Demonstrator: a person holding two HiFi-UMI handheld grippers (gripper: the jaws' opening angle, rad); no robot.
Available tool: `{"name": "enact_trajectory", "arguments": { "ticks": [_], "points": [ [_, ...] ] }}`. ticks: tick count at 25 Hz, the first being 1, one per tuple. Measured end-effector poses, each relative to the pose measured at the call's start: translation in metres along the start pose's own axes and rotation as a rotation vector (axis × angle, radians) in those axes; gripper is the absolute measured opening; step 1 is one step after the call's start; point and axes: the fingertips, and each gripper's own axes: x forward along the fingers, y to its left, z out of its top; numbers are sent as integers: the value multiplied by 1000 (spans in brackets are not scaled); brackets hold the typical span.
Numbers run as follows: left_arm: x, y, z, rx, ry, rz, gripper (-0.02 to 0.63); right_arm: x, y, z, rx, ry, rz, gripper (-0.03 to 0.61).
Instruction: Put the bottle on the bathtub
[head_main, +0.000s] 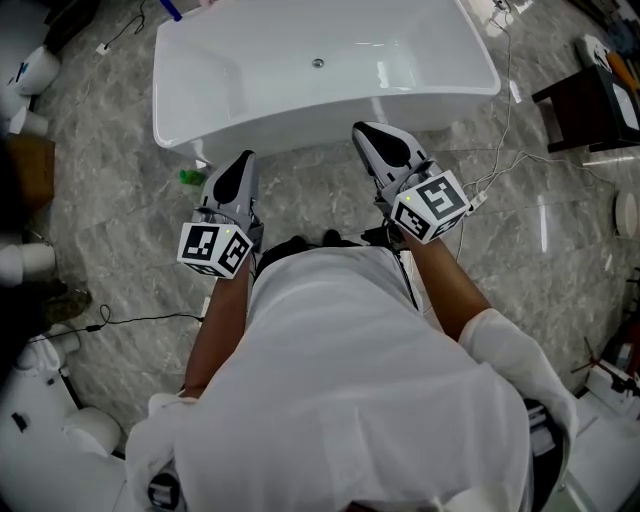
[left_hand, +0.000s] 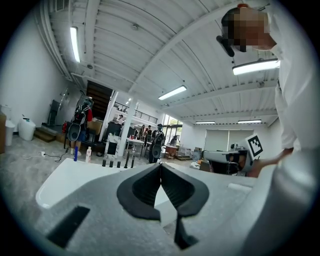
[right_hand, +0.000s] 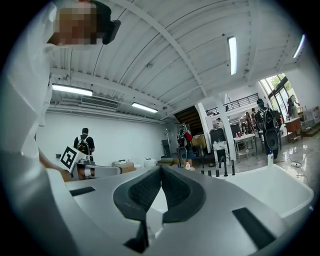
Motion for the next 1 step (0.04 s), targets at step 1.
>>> {"name": "enact_trajectory", "arguments": {
  "ticks": [1],
  "points": [
    [3, -2, 0, -1, 1, -1, 17, 0, -4, 0, 2, 2, -2, 15]
  ]
}}
